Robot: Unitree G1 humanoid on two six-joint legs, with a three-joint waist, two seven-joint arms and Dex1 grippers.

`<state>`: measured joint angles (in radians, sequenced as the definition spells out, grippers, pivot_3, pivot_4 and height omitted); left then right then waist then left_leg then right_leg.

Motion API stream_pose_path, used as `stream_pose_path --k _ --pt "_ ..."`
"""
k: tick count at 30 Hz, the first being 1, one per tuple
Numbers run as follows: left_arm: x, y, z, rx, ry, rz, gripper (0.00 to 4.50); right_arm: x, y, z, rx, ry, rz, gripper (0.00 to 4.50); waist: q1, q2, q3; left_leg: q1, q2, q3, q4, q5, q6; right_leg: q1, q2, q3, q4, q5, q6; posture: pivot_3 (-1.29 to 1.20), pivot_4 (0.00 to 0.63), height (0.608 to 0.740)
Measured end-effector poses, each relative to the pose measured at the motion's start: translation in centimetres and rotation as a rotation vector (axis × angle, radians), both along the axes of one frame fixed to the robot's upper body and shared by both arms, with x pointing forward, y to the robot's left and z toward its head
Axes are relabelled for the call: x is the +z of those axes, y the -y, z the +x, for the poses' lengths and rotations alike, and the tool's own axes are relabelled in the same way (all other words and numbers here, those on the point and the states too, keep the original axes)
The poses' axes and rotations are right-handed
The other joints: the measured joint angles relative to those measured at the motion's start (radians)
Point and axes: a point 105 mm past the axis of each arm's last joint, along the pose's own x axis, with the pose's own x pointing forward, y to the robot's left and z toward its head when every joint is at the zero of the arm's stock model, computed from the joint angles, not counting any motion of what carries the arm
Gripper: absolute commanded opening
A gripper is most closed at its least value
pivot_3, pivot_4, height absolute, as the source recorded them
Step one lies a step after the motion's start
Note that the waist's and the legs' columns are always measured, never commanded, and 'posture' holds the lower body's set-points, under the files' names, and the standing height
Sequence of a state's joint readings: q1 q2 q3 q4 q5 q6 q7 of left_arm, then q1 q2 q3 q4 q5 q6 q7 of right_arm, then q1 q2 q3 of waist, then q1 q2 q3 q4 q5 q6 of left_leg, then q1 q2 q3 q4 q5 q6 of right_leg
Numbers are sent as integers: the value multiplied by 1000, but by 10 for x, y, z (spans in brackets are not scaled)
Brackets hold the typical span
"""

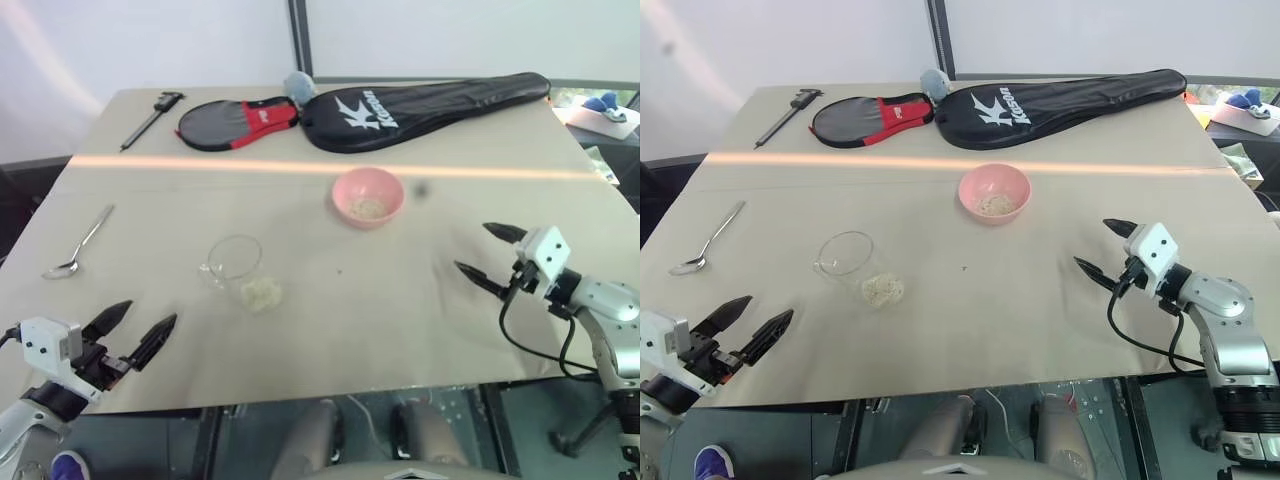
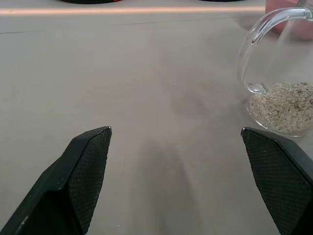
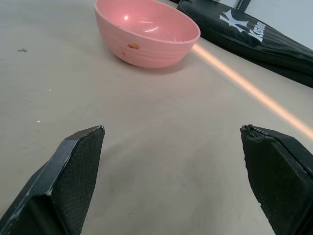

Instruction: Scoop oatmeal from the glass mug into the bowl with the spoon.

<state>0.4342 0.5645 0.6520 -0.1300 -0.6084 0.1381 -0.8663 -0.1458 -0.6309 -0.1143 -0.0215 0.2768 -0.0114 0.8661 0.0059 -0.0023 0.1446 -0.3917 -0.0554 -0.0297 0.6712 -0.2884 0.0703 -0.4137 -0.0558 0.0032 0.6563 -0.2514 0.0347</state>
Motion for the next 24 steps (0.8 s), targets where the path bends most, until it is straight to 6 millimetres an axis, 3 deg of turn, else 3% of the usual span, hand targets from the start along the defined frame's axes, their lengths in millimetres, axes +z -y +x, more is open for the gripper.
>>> stream_pose_path --k 12,14,20,22,24 --pt "23 -7 40 108 104 -75 4434 6 -2 1 -19 39 35 4500 4 -1 -1 0 0 0 0 2 -3 0 1 0 1 0 0 0 150 740" --pt "25 -10 45 133 86 -72 4434 21 -16 -6 57 81 101 4500 4 -1 0 0 0 0 0 2 -3 -1 1 0 1 0 0 0 150 740" --pt "36 -23 73 244 -19 37 4434 113 -71 -49 456 295 290 4500 6 -1 0 1 0 0 1 2 -2 0 1 0 3 0 0 0 150 740" --pt "47 -24 81 250 -2 48 4434 128 -80 -60 541 303 325 4500 9 -3 -1 1 0 -1 0 2 -3 0 1 -1 1 0 0 0 150 740" --pt "52 -30 87 271 -1 38 4434 130 -82 -65 580 264 347 4500 10 -3 -1 -1 -1 -1 0 2 -3 0 1 -1 0 0 0 0 150 740"
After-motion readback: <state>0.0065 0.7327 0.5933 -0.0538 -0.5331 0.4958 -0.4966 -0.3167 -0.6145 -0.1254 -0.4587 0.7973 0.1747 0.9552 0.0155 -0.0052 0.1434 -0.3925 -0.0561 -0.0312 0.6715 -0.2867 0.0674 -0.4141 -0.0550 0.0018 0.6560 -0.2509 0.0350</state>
